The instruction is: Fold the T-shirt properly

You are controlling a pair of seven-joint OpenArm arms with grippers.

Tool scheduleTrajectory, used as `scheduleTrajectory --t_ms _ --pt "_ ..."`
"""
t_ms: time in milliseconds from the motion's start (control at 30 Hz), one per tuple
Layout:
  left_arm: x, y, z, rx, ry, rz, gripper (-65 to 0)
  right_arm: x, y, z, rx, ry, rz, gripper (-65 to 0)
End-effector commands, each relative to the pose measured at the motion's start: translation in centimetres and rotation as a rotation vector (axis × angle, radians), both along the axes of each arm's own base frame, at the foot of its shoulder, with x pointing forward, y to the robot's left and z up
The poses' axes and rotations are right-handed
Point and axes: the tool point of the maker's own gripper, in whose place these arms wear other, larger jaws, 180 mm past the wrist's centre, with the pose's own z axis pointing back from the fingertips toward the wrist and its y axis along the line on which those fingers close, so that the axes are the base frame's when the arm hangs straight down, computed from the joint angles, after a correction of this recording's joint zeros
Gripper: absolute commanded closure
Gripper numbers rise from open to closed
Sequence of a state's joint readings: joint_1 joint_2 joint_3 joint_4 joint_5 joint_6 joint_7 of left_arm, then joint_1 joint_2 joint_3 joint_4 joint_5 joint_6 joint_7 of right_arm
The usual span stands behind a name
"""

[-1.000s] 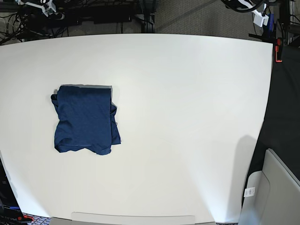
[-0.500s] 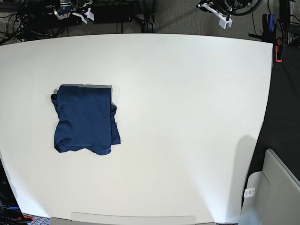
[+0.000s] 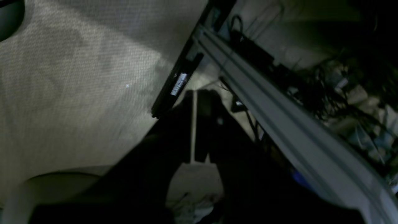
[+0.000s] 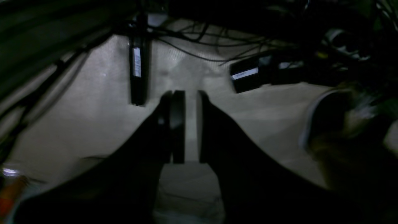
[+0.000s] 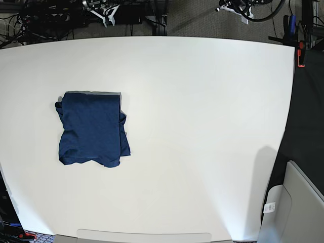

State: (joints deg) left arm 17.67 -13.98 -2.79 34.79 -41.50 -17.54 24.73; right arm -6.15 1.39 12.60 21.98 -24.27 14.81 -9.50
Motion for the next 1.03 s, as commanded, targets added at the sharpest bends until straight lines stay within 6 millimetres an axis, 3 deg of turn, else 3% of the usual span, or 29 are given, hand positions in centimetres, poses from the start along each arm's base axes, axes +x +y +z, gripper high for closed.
scheduleTrajectory --t_ms 0,167,300,467,700,867,1000 --pt "-0.5 -0.7 -0.2 -0.01 0.011 -0.036 0.0 0.6 0.7 -0.1 0.012 -0.019 0.012 -5.1" --pt "-3.0 -1.9 -2.0 0.103 0.107 -0.237 0.0 1.8 3.2 -0.2 0.004 -0.045 0.028 -5.1" --pt "-4.2 -3.3 -2.6 0.209 0.16 -0.352 0.0 3.2 3.5 -0.2 -0.071 -0.092 -0.002 -5.1" --pt "-5.0 -5.7 -2.8 0.224 0.182 -0.415 0.0 2.7 4.9 -0.1 -0.092 -0.096 -0.027 -5.1" --pt "-5.0 -8.0 -2.8 0.192 0.178 -0.41 0.0 2.5 6.6 0.0 -0.057 -0.087 -0.11 -5.1" --pt "-3.0 -8.1 -3.0 0.195 0.156 -0.409 0.0 2.4 6.9 0.0 -0.052 -0.085 -0.116 -5.1" --pt "-2.6 -8.2 -3.0 0.194 0.15 -0.407 0.0 2.6 6.8 0.0 -0.052 -0.089 -0.119 -5.1"
